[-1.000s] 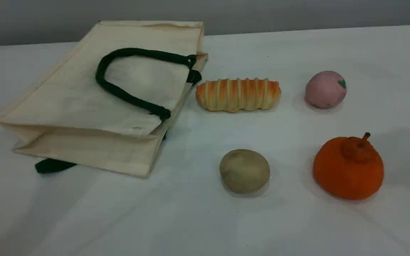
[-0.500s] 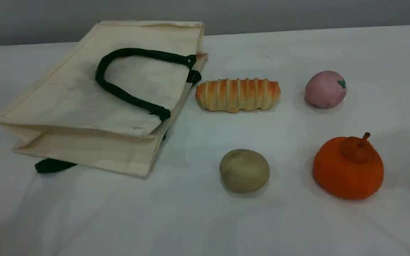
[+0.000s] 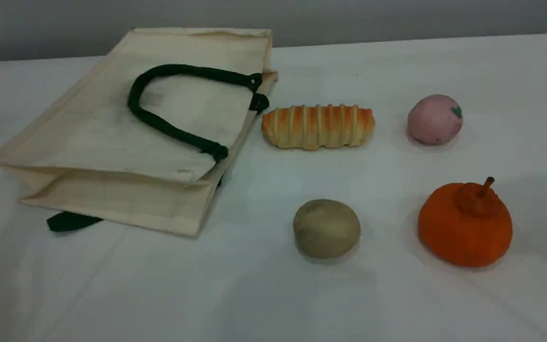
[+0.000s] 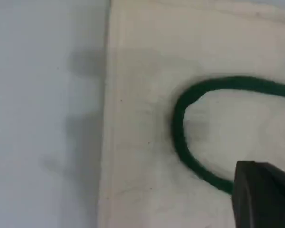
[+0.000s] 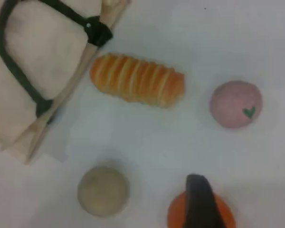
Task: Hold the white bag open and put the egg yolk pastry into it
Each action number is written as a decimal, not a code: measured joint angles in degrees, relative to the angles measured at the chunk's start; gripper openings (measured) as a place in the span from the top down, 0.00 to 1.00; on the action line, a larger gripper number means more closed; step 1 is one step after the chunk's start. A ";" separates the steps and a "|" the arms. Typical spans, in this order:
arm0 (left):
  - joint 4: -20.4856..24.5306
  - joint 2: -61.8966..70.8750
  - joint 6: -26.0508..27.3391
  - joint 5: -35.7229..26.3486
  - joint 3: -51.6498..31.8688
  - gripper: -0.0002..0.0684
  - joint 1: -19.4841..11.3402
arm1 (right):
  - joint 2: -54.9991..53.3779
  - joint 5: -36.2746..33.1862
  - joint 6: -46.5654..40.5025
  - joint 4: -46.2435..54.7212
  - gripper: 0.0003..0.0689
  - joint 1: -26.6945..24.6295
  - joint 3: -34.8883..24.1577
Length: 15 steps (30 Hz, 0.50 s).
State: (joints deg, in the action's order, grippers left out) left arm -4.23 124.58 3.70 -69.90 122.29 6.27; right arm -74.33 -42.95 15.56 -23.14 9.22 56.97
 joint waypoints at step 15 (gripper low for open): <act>4.86 13.45 0.50 0.06 0.05 0.98 0.20 | 0.00 0.00 0.06 0.20 0.45 0.00 0.00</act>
State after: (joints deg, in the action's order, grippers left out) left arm 0.63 138.03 4.20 -69.84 122.34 6.46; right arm -74.33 -42.95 15.62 -22.95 9.22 56.97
